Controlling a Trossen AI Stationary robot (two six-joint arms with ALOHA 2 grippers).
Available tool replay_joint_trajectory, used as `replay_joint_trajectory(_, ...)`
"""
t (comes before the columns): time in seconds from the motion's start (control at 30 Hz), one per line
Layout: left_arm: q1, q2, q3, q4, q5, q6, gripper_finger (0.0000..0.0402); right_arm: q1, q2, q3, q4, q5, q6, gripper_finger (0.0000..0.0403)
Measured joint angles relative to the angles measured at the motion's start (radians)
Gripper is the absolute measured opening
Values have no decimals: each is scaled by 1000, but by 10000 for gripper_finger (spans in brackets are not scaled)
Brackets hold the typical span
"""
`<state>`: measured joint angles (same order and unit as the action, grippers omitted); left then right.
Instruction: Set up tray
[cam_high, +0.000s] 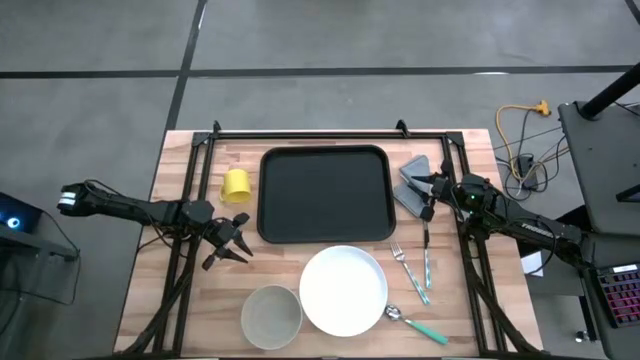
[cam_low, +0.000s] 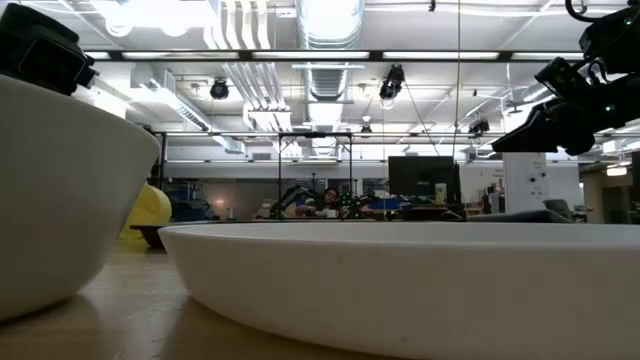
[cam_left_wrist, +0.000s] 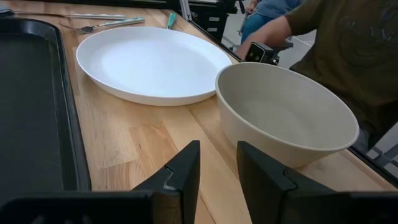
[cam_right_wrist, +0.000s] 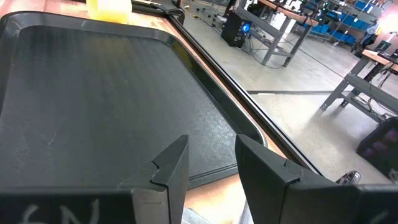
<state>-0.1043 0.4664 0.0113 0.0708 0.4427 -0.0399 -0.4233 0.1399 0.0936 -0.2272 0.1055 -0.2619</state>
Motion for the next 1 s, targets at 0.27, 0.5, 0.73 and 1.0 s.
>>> replay_joint_trajectory(0.27,0,0,0,0,0,0,91,0,0,0,0,0,0,123)
replay_joint_trajectory(0.5,0,0,-1,53,1,-68,91,0,0,0,0,0,0,123)
replay_joint_trajectory(0.73,0,0,-1,68,1,-114,91,0,0,0,0,0,0,123)
replay_joint_trajectory(1.0,0,0,3,100,0,-152,91,0,0,0,0,0,0,123)
